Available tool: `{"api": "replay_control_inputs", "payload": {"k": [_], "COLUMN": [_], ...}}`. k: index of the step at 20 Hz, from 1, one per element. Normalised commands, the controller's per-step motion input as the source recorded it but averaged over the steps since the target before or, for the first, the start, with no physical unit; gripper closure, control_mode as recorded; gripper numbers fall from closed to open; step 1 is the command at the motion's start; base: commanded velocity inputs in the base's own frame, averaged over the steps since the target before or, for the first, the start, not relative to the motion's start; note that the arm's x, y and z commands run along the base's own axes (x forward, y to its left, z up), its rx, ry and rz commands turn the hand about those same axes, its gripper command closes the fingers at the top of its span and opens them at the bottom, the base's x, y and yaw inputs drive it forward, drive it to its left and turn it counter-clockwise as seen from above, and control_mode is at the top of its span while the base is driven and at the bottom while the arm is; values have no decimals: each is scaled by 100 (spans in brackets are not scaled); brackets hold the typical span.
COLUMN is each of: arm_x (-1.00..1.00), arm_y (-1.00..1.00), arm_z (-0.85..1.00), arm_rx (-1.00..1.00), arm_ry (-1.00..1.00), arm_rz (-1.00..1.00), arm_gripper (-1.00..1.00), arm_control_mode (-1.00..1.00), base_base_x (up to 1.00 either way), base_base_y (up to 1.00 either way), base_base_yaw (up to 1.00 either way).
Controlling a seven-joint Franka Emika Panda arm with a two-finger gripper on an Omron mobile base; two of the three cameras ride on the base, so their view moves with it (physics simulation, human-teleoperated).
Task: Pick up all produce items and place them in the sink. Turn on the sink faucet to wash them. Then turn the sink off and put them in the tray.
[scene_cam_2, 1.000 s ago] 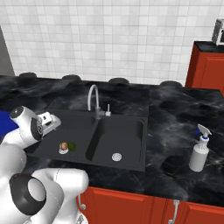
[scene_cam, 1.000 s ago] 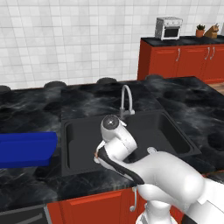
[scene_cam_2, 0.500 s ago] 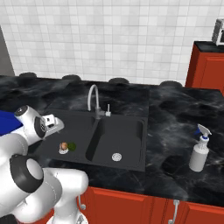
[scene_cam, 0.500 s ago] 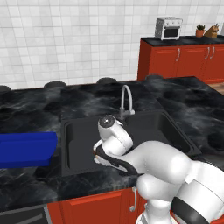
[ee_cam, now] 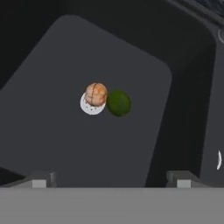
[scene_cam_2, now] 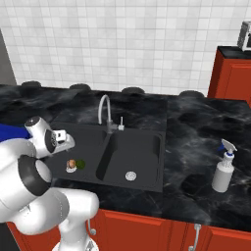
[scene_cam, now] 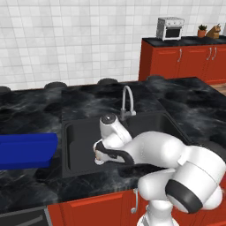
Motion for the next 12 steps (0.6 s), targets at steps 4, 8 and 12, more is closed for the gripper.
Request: {"api": "replay_control_inputs", "payload": {"k": [4,8,12], "arm_x": [14,7,29], "arm_y": [1,0,2], "arm_z": [-24,-24,-20], "arm_rx": [5,3,1], "arm_ry": [8,6,6], "arm_rz": [-6,-1,-3], "arm_gripper": [-100,-100,-100], "arm_control_mode": [-100,-100,-100], "base_base_x": [0,0,0], "base_base_y": [0,0,0], "base_base_yaw": [0,0,0]}}
